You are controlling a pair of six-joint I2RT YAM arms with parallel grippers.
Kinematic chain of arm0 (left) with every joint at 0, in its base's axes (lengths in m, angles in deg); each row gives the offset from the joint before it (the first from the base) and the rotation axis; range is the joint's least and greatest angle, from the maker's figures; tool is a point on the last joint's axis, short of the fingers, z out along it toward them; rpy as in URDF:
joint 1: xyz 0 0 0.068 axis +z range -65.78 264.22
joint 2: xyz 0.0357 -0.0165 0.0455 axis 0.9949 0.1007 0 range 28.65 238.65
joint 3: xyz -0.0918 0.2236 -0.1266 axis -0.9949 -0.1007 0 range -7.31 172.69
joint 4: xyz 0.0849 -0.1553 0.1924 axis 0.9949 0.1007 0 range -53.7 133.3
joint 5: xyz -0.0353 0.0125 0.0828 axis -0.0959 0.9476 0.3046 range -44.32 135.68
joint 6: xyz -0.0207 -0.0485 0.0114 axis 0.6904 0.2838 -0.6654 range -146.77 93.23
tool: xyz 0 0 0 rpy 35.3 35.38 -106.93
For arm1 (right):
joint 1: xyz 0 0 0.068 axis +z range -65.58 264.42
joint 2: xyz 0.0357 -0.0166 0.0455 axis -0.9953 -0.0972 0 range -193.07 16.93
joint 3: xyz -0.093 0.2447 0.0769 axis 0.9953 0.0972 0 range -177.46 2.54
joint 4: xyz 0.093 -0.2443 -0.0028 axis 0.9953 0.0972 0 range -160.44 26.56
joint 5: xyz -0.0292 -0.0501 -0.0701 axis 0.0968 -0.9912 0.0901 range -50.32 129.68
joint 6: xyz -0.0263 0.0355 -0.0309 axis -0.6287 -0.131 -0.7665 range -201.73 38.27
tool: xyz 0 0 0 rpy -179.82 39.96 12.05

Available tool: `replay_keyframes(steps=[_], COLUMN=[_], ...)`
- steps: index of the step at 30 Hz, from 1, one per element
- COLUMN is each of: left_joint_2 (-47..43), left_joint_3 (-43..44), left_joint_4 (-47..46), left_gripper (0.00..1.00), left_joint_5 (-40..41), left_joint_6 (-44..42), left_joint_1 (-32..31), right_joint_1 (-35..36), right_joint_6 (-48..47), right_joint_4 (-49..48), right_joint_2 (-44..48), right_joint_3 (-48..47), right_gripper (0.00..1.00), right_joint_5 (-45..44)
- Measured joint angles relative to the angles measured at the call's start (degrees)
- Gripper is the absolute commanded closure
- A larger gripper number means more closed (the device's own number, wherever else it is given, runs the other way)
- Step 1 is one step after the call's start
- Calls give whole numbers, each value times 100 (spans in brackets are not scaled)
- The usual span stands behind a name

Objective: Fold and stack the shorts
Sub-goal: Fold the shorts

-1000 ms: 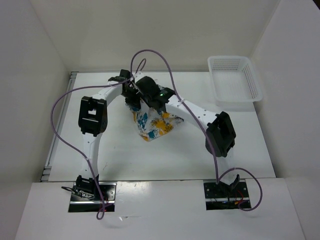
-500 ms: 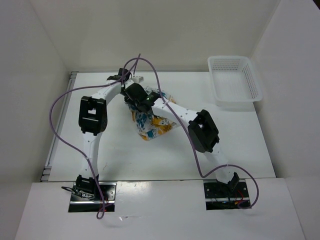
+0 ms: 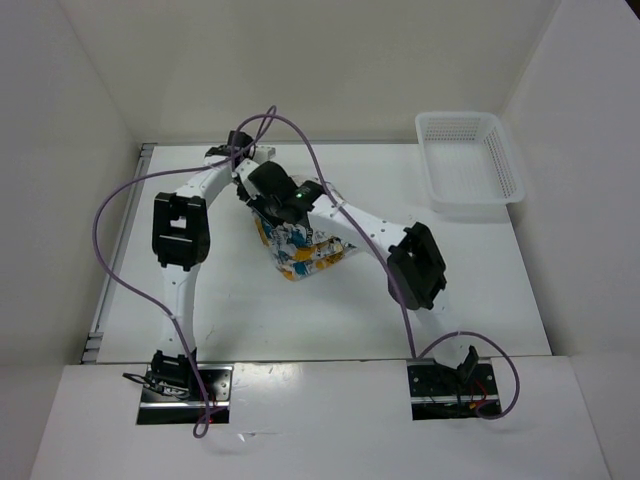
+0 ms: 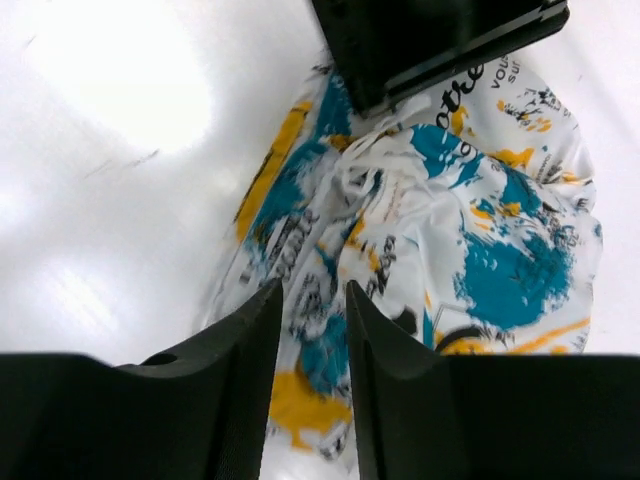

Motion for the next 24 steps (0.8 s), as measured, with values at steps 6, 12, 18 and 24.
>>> replay_keyframes(steps=[6, 12, 18, 24], left_joint_2=[-522, -1268, -1370, -1368], left_joint_3=[0, 0, -195, -925], left_joint_4=[219, 372, 522, 752], left_gripper=[51, 47, 47, 47], left_joint_5=[109, -20, -219, -334], left_joint_6=[0, -2, -2, -2], left_joint_1=[57, 35, -35, -72], right_joint_1=[118, -90, -114, -120], right_joint_6=[-476, -942, -1169, -1362], right_joint_4=[-68, -457, -935, -1169], right_joint_2=[1300, 2004, 1322, 817], right_joint_3=[1150, 2494, 2739, 2682], right_gripper=[67, 46, 46, 46], right_joint_5=[376, 826, 1121, 1126])
